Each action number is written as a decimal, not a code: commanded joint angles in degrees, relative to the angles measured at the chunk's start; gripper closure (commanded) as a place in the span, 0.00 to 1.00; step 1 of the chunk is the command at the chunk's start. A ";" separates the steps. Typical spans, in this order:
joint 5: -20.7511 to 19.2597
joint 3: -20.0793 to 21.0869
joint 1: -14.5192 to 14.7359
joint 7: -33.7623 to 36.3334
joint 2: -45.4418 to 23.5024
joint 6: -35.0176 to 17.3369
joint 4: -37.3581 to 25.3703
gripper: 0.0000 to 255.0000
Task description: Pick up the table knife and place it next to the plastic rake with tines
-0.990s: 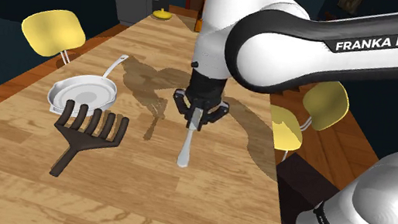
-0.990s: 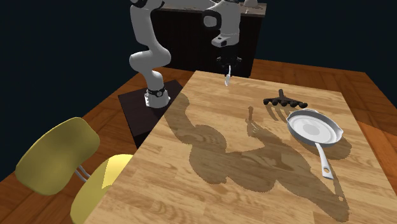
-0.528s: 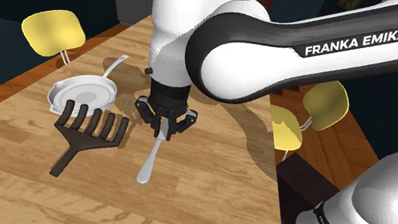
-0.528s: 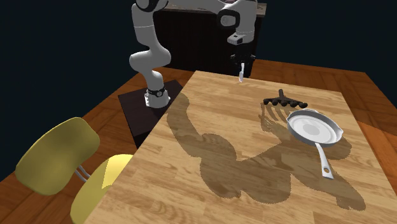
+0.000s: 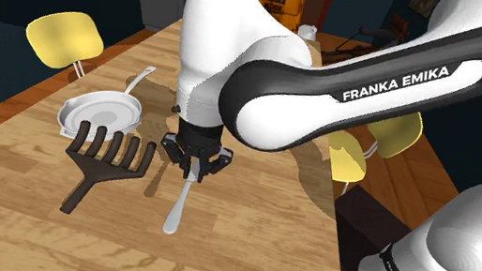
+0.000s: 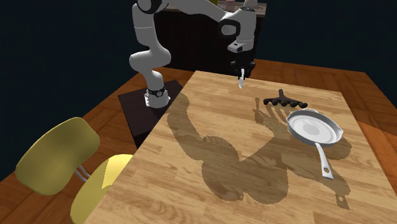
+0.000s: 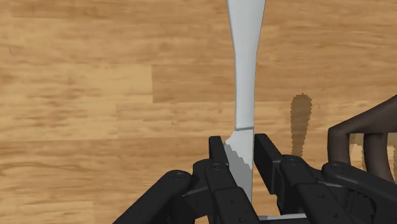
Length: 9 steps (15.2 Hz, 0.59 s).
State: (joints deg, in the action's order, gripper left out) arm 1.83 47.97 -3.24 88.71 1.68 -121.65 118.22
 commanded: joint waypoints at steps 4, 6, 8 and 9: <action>-1.68 0.30 0.18 1.24 -1.88 -3.89 2.59 1.00; -2.56 0.37 0.27 1.86 -2.81 -5.37 3.46 1.00; -3.54 0.39 0.39 2.55 -3.82 -6.85 4.27 1.00; -4.07 0.38 0.45 2.92 -4.34 -7.58 4.66 1.00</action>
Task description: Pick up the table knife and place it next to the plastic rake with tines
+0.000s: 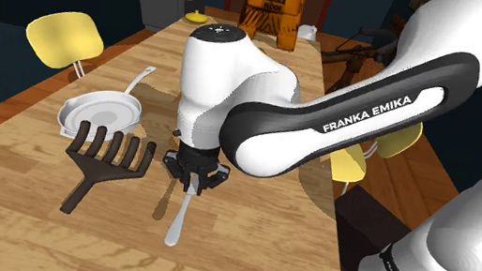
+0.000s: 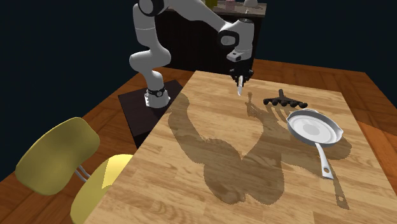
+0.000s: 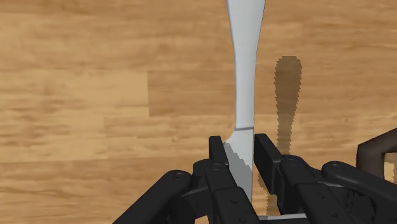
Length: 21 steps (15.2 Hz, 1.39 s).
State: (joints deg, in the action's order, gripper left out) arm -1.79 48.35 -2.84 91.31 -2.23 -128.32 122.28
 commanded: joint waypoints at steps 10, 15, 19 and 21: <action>-5.68 -0.76 1.07 3.96 -5.28 -6.68 3.27 1.00; -5.69 -0.76 1.08 3.96 -5.28 -6.68 3.26 1.00; -5.68 -0.76 1.07 3.96 -5.28 -6.67 3.26 0.00; -5.68 -0.76 1.07 3.96 -5.28 -6.67 3.26 0.00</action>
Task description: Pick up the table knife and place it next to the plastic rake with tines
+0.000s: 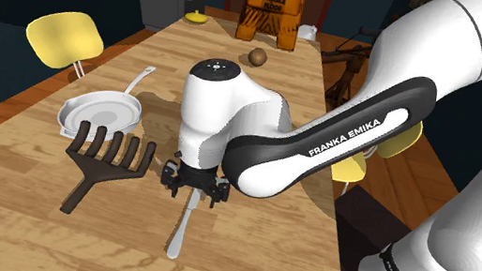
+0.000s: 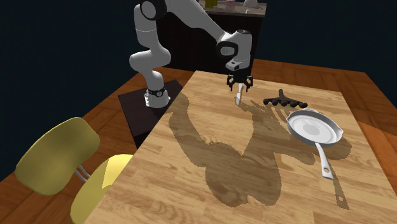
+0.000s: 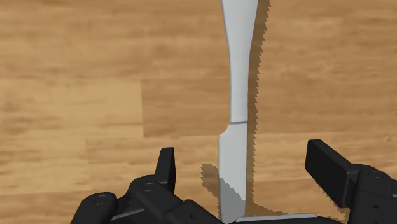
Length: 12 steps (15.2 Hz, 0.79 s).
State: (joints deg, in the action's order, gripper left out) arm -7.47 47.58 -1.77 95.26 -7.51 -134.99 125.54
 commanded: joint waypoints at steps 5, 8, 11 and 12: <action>6.82 1.06 -1.58 -4.78 6.47 6.50 -2.33 0.00; 6.82 0.99 -1.50 -4.78 6.48 6.50 -2.33 0.00; 6.82 0.99 -1.50 -4.78 6.47 6.50 -2.33 0.00; 6.82 0.99 -1.50 -4.78 6.47 6.50 -2.33 0.00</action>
State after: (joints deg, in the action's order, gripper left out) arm -0.66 48.57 -3.27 90.49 -1.04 -128.51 123.22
